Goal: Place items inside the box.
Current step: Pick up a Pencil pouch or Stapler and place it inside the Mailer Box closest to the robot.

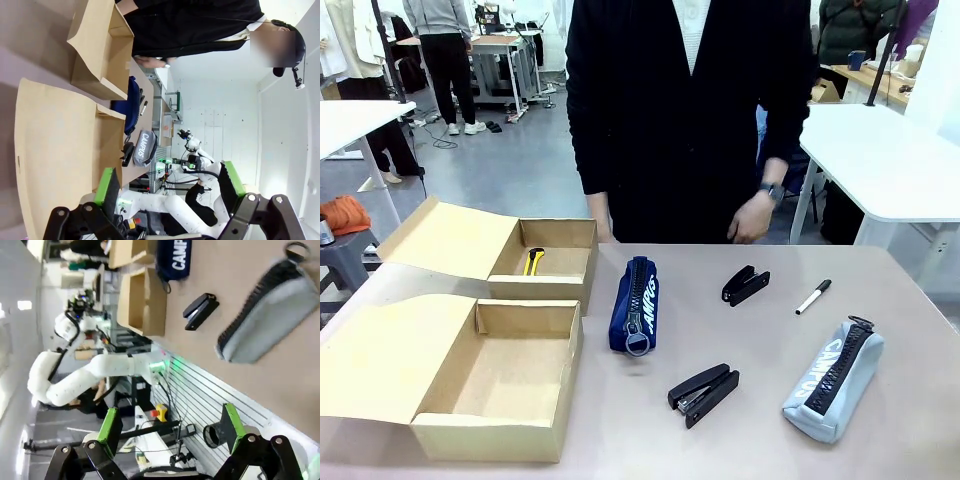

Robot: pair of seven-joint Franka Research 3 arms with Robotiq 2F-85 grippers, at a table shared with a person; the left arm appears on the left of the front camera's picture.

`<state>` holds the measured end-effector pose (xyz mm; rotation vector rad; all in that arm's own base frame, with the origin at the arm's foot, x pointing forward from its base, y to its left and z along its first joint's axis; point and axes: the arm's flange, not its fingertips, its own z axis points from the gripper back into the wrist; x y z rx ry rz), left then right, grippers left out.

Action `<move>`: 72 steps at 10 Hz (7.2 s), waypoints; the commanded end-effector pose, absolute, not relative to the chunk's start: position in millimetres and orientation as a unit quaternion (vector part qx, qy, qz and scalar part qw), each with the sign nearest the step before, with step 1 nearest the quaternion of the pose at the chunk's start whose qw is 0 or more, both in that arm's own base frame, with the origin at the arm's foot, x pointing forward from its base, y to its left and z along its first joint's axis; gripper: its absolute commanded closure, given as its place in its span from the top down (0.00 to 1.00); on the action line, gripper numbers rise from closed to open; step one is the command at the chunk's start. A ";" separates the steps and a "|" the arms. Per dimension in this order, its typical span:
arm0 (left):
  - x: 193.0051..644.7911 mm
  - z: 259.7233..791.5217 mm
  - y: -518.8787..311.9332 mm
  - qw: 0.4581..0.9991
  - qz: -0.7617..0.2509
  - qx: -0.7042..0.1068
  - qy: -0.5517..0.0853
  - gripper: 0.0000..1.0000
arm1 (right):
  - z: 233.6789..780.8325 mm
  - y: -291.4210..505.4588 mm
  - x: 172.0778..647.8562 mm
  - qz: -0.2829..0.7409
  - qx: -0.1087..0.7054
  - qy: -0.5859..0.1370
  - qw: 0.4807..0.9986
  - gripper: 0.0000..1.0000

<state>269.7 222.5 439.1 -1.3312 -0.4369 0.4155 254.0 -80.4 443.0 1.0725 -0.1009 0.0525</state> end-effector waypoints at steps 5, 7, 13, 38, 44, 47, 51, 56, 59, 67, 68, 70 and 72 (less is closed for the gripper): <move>267.2 440.6 223.1 0.742 0.181 -0.611 -0.205 1.00 | 389.6 139.5 258.0 0.081 0.424 -0.004 0.902 1.00; 267.2 440.6 223.1 0.742 0.181 -0.611 -0.205 1.00 | 443.5 2.1 260.3 0.040 0.488 -0.037 0.871 1.00; 267.2 440.6 223.1 0.742 0.181 -0.611 -0.205 1.00 | 475.3 -273.2 154.5 -0.147 0.443 -0.225 0.855 1.00; 267.2 440.6 223.1 0.742 0.181 -0.611 -0.205 1.00 | 461.0 245.3 334.3 0.113 0.291 0.091 0.946 1.00; 267.2 440.6 223.1 0.742 0.181 -0.611 -0.205 1.00 | 408.5 344.2 320.7 0.115 0.237 0.112 0.958 1.00; 267.2 440.6 223.1 0.742 0.181 -0.611 -0.205 1.00 | 410.3 396.4 362.7 -0.072 0.142 0.007 0.987 1.00; 267.2 440.6 223.1 0.742 0.181 -0.611 -0.205 1.00 | 391.7 430.8 405.9 -0.154 0.072 -0.053 0.984 1.00; 267.2 440.6 223.1 0.742 0.181 -0.611 -0.205 1.00 | 354.9 427.1 454.3 -0.148 0.030 -0.030 0.988 1.00; 267.2 440.6 223.1 0.742 0.181 -0.611 -0.205 1.00 | 350.7 424.6 456.2 -0.140 0.029 -0.024 0.989 1.00; 267.2 440.6 223.1 0.742 0.181 -0.611 -0.205 1.00 | 345.2 419.9 450.0 -0.135 0.005 0.006 0.991 0.00; 267.2 440.6 223.1 0.742 0.181 -0.611 -0.205 1.00 | 344.8 419.7 449.6 -0.134 0.004 0.007 0.991 0.00; 267.2 440.6 223.1 0.742 0.181 -0.611 -0.205 1.00 | 348.6 419.5 443.9 -0.134 0.006 0.005 0.991 0.00; 267.2 440.6 223.1 0.742 0.181 -0.611 -0.205 1.00 | 363.7 424.1 431.1 -0.126 0.011 -0.006 0.992 0.00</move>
